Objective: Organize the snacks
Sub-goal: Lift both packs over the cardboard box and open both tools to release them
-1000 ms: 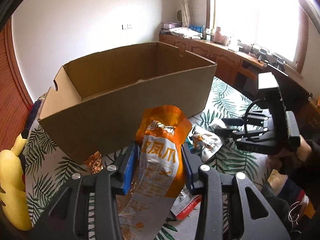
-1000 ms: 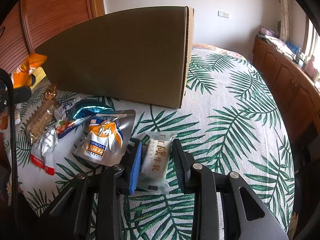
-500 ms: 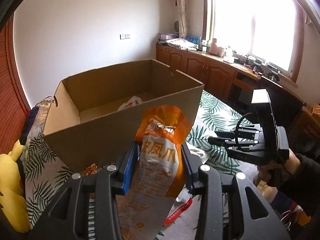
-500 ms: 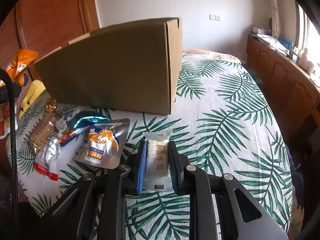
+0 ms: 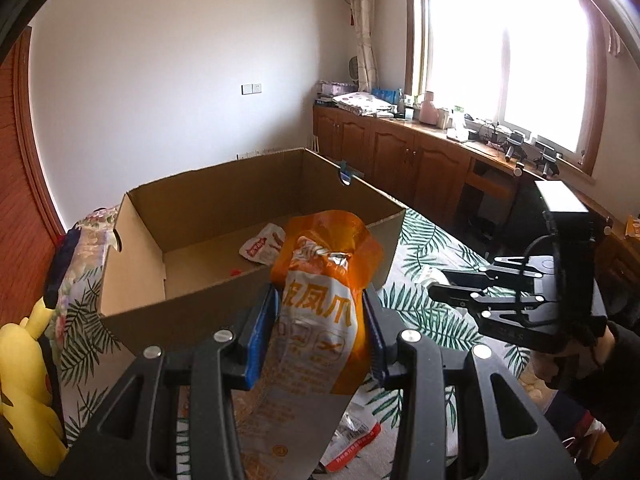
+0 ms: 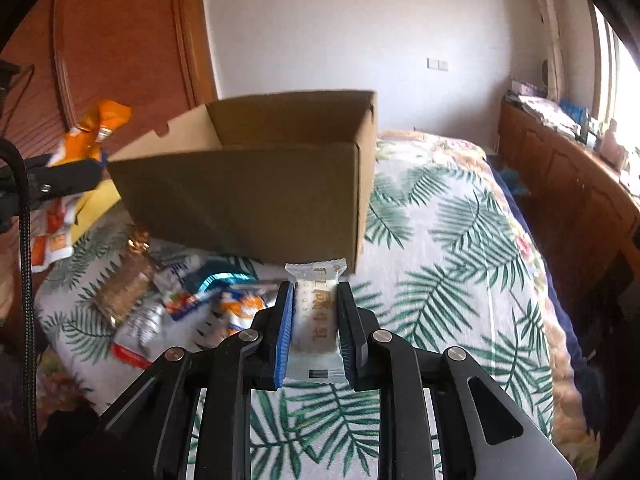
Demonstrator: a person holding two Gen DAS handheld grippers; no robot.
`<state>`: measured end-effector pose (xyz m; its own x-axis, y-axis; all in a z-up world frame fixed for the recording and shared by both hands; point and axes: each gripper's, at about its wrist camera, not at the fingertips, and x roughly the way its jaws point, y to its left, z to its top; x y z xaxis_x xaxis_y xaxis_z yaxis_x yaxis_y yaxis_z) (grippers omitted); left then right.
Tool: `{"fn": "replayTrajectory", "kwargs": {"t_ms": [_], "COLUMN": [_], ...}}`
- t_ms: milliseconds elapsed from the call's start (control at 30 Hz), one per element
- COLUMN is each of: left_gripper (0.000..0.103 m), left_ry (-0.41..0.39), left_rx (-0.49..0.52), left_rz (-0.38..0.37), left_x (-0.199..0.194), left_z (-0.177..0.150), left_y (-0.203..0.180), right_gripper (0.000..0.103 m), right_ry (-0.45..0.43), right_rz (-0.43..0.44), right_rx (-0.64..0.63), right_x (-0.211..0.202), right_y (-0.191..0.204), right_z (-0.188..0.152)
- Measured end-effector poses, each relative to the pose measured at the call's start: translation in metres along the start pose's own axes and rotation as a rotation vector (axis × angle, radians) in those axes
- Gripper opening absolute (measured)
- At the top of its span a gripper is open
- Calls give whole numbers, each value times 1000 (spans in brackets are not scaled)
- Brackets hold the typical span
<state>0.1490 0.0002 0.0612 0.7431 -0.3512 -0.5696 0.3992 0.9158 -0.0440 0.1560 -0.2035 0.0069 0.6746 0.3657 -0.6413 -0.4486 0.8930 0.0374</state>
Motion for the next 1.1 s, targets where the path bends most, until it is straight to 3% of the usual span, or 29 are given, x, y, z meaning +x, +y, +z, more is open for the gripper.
{"fn": "replayTrajectory", "kwargs": {"t_ms": [500, 633, 1100], "left_gripper": [40, 30, 30], "left_ry": [-25, -26, -121], "left_rx": [-12, -25, -101], "left_rz": [49, 67, 32], "left_x": [6, 14, -16], "left_z": [40, 45, 72], "left_y": [20, 27, 50], "right_gripper": [19, 19, 19], "right_ry": [-82, -81, -125], "right_rz": [20, 28, 42], "right_rx": [-68, -64, -75], "right_x": [-10, -4, -10], "right_y": [28, 30, 43], "right_z": [62, 76, 107]}}
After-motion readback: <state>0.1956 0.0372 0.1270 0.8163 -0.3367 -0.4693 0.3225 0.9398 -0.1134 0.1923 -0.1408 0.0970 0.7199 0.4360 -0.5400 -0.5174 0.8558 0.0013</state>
